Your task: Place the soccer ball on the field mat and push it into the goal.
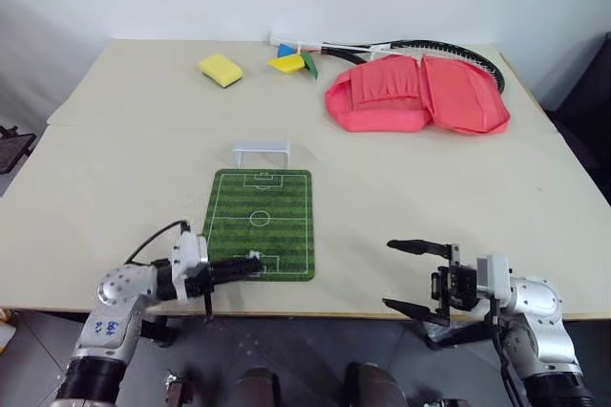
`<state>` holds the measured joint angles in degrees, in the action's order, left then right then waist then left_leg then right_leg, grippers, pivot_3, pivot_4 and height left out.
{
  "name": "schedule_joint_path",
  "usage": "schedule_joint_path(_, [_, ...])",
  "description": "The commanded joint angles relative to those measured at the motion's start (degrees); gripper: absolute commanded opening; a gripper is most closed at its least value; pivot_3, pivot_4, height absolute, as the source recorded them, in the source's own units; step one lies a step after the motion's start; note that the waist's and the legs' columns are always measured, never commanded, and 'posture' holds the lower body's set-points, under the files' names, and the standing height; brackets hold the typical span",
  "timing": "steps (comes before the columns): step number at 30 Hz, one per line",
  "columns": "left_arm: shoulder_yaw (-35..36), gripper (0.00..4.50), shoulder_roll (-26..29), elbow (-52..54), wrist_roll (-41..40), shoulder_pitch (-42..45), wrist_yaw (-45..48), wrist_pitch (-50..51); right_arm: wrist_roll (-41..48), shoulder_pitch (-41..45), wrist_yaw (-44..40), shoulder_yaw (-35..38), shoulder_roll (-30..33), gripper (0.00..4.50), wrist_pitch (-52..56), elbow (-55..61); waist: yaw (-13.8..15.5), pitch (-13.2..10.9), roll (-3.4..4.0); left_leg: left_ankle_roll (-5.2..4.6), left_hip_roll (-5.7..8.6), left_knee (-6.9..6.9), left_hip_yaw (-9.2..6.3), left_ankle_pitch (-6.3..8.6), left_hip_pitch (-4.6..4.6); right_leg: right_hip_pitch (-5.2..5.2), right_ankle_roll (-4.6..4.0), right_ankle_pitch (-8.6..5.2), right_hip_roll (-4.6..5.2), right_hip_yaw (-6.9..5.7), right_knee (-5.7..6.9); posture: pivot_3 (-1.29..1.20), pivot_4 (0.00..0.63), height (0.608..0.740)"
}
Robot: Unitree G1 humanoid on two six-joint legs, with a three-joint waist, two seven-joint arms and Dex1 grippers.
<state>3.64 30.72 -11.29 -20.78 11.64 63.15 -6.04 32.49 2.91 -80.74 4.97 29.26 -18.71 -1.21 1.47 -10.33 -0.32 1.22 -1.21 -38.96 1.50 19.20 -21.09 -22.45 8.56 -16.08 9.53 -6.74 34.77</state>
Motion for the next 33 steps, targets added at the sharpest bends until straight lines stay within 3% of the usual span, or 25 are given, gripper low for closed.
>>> schedule_joint_path(1, [2.5,0.04,-2.2,-7.3,1.9,6.5,-4.6,-6.4,-0.9,-0.5,4.6,0.4,-1.0,4.50,0.0,4.7,0.0,0.0,0.00,0.00,0.00,-0.01,0.00,0.00,0.00,-0.01,0.00,0.00,0.00,0.00,0.01,0.00,0.150,0.740])
schedule_joint_path(5, [5.0,0.04,-1.7,-13.2,0.4,15.0,-4.8,-9.1,-1.1,0.3,11.2,-0.1,-2.4,4.50,3.4,8.5,-0.1,0.0,-0.02,0.01,0.00,-0.03,0.00,0.01,-0.04,-0.02,0.01,0.01,0.00,-0.01,0.02,0.00,0.150,0.740])
schedule_joint_path(8, [7.2,0.04,1.3,-10.3,-1.9,15.5,-2.2,-8.0,-1.5,1.2,14.2,-1.3,-3.6,4.50,5.4,10.1,-0.7,0.0,-0.02,0.01,0.00,-0.01,0.03,0.03,-0.02,-0.03,0.01,0.01,-0.01,0.00,0.00,0.00,0.150,0.740])
schedule_joint_path(12, [11.8,0.04,5.5,-5.6,-5.3,10.3,-1.6,-4.4,-1.6,3.3,17.8,-1.8,-5.1,4.50,7.0,10.2,-1.8,0.0,-0.01,0.01,-0.01,0.07,0.06,0.06,-0.01,-0.08,0.01,0.00,-0.01,0.03,-0.02,0.00,0.150,0.740])
schedule_joint_path(18, [23.3,0.04,10.6,0.9,-7.7,-6.4,-5.3,-0.5,-1.1,7.8,20.8,-0.7,-6.5,4.50,7.8,7.6,-1.9,0.0,0.03,0.02,-0.12,0.06,0.08,0.14,-0.01,-0.11,0.01,0.00,-0.08,0.08,-0.04,0.00,0.150,0.740])
schedule_joint_path(24, [32.7,0.04,8.0,5.4,-6.5,-18.1,-16.5,2.1,-2.8,12.5,24.0,0.2,-6.8,4.50,7.8,2.8,-1.3,-0.1,0.04,-0.01,-0.19,-0.02,0.08,0.25,-0.02,-0.08,0.00,0.00,-0.12,0.09,-0.06,0.00,0.150,0.740])
schedule_joint_path(33, [33.4,0.04,3.5,12.2,-5.4,-20.7,-26.9,4.0,-4.0,13.8,24.8,0.5,-6.8,4.50,6.9,1.5,-1.6,-0.1,0.05,0.01,-0.22,-0.01,0.14,0.29,-0.01,-0.11,-0.01,-0.01,-0.15,0.12,-0.06,0.00,0.150,0.740])
